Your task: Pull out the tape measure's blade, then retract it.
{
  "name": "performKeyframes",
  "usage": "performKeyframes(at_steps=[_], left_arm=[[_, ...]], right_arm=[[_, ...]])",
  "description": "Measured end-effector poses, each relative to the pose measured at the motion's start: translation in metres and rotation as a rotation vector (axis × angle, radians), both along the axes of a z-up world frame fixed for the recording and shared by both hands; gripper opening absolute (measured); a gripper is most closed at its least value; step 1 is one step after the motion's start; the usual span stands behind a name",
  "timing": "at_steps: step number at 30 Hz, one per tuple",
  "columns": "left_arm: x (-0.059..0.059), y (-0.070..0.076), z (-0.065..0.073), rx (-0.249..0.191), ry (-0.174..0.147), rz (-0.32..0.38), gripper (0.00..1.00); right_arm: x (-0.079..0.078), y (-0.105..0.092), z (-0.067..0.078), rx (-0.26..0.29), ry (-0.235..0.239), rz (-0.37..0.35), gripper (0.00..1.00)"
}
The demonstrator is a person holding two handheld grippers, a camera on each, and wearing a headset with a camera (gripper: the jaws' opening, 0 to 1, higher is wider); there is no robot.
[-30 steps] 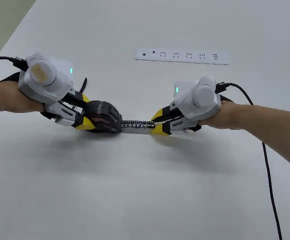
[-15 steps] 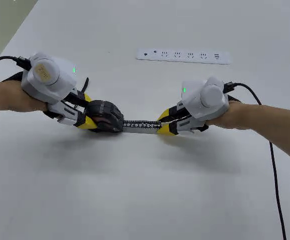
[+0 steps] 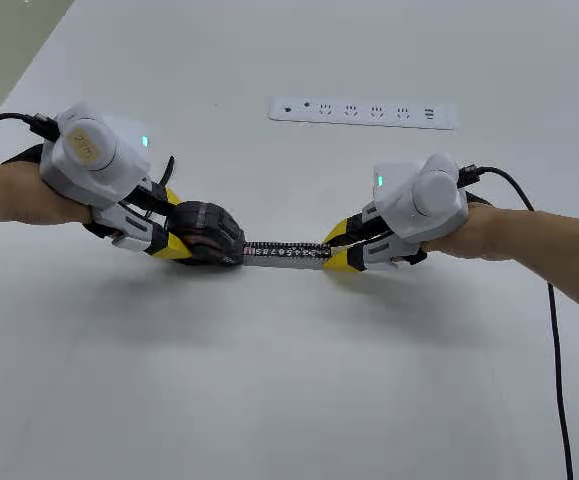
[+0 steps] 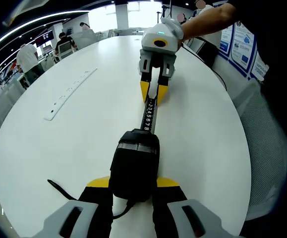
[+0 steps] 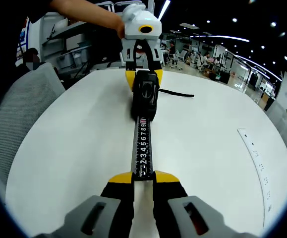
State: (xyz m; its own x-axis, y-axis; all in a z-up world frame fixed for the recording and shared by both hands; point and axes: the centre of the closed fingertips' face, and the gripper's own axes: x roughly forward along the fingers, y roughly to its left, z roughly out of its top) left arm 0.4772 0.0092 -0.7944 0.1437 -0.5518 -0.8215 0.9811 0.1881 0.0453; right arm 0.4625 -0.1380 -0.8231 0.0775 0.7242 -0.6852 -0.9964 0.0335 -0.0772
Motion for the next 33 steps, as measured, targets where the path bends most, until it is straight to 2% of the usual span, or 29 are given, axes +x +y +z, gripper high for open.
performKeyframes(at_steps=[24, 33], left_arm=[[-0.001, -0.001, 0.0, 0.003, 0.002, 0.001, 0.27], [0.0, -0.001, 0.0, 0.003, 0.003, 0.002, 0.27]], right_arm=[[0.0, -0.032, -0.002, -0.025, 0.01, -0.02, 0.12], [0.0, -0.037, -0.002, -0.028, 0.01, -0.024, 0.12]])
